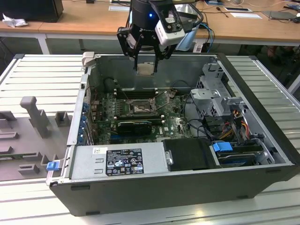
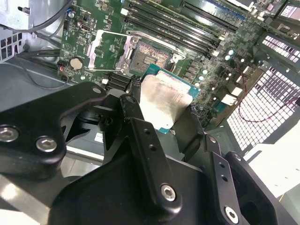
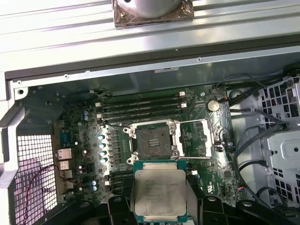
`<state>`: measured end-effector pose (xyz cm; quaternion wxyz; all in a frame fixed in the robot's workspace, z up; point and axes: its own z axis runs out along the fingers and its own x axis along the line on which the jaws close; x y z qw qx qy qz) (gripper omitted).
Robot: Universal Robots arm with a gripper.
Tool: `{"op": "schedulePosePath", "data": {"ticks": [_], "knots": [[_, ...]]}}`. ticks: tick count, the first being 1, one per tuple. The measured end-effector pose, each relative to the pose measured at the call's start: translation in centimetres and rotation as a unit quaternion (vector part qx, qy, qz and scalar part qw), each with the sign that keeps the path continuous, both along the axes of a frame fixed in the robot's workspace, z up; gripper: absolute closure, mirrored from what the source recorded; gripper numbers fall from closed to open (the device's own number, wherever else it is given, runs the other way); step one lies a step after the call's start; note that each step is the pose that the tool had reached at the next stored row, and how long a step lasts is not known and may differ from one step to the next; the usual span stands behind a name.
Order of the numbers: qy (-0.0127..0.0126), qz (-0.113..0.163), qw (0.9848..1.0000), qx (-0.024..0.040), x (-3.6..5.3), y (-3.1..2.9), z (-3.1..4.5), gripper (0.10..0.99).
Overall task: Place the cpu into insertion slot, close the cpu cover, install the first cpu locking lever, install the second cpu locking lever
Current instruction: 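Place the cpu into insertion slot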
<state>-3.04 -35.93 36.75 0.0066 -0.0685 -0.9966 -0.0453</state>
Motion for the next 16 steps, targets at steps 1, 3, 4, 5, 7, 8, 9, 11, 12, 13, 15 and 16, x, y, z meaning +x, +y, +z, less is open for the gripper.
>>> {"op": "schedulePosePath", "data": {"ticks": [1,3,4,5,7,8,9,11,12,13,15,16], "knots": [[0.0,-0.001,1.0,0.0,0.0,0.0,0.0,0.557],[0.0,-0.003,1.0,0.0,0.0,0.0,0.0,0.557],[0.0,-0.004,1.0,0.0,0.0,0.0,0.0,0.557],[0.0,-0.007,1.0,0.0,0.0,0.0,0.0,0.557],[0.0,-0.01,0.9999,0.0,0.0,0.0,0.0,0.557],[0.0,-0.011,0.9999,0.0,0.0,0.0,0.0,0.557],[0.0,-0.013,0.9999,0.0,0.0,0.0,0.0,0.557],[0.0,-0.015,0.9999,0.0,0.0,0.0,0.0,0.557],[0.0,-0.016,0.9999,0.0,0.0,0.0,0.0,0.557],[0.0,-0.018,0.9998,0.0,0.0,0.0,0.0,0.557],[0.0,-0.02,0.9998,0.0,0.0,0.0,0.0,0.557],[0.0,-0.021,0.9998,0.0,0.0,0.0,0.0,0.557]]}}
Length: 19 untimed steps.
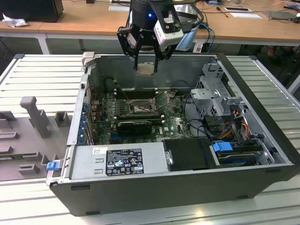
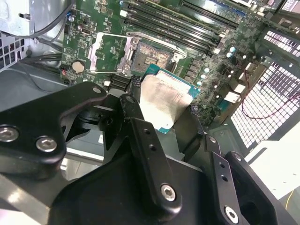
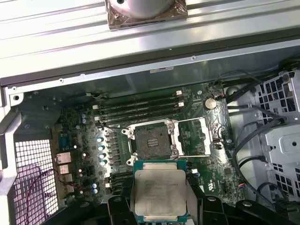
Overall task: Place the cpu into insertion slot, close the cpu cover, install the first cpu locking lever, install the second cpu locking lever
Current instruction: 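Place the cpu into insertion slot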
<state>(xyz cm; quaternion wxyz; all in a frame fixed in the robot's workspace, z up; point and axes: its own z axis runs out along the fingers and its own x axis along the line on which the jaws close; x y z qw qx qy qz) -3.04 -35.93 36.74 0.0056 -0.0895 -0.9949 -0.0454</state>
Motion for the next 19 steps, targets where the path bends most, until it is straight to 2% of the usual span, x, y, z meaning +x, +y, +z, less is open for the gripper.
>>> {"op": "schedulePosePath", "data": {"ticks": [19], "knots": [[0.0005,-0.017,0.9999,-0.0001,0.0,0.0,-0.22,0.557]]}}
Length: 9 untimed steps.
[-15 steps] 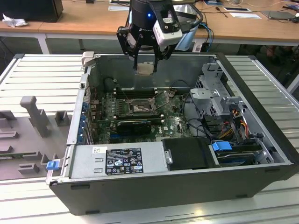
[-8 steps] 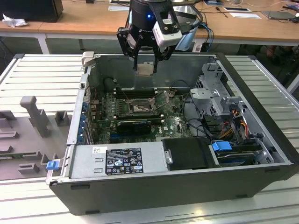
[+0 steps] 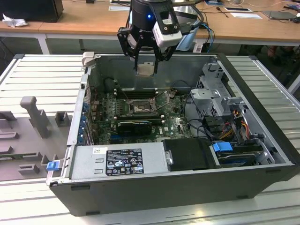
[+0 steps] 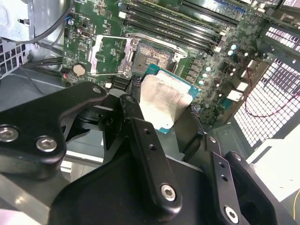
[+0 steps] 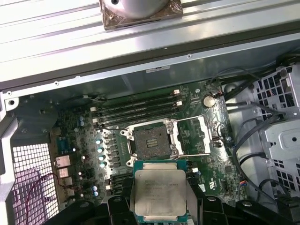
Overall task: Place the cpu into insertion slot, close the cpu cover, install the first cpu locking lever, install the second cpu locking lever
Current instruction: 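Place the cpu into insertion slot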
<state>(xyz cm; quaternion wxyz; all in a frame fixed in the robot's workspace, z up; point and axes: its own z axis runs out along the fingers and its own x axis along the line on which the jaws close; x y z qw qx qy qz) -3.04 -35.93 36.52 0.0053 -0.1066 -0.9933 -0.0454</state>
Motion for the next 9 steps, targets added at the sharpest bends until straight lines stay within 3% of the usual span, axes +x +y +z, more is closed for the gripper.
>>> {"op": "schedulePosePath", "data": {"ticks": [9], "knots": [[0.0,-0.016,0.9999,0.0,0.0,0.0,-0.03,0.557]]}}
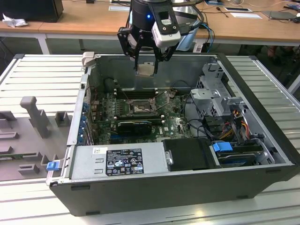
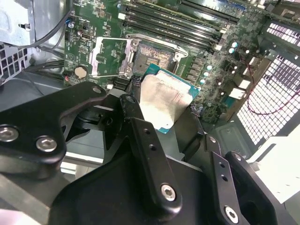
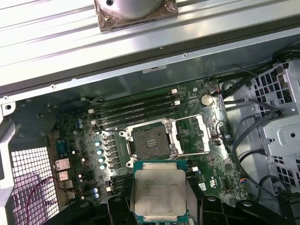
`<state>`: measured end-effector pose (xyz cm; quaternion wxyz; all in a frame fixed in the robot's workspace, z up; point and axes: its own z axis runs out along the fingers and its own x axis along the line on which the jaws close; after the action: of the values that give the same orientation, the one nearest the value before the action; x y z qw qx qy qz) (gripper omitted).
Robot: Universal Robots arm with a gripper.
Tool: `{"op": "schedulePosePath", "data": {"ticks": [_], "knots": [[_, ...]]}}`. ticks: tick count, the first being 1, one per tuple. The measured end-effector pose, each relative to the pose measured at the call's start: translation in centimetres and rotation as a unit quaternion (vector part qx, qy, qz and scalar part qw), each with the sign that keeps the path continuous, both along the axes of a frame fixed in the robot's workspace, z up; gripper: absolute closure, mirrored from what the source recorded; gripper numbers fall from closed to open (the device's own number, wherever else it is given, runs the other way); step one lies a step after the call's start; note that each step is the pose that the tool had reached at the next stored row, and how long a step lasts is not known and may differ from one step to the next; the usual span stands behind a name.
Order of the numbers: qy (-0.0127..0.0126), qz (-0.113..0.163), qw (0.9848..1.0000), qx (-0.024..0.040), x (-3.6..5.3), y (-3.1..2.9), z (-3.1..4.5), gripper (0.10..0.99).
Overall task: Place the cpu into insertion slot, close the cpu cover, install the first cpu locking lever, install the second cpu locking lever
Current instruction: 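Place the cpu into insertion slot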
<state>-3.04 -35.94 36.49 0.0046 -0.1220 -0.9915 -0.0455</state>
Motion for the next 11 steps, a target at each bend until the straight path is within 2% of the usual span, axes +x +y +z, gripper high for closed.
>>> {"op": "schedulePosePath", "data": {"ticks": [11], "knots": [[0.0,-0.021,0.9998,0.0,0.0,0.0,-0.03,0.557]]}}
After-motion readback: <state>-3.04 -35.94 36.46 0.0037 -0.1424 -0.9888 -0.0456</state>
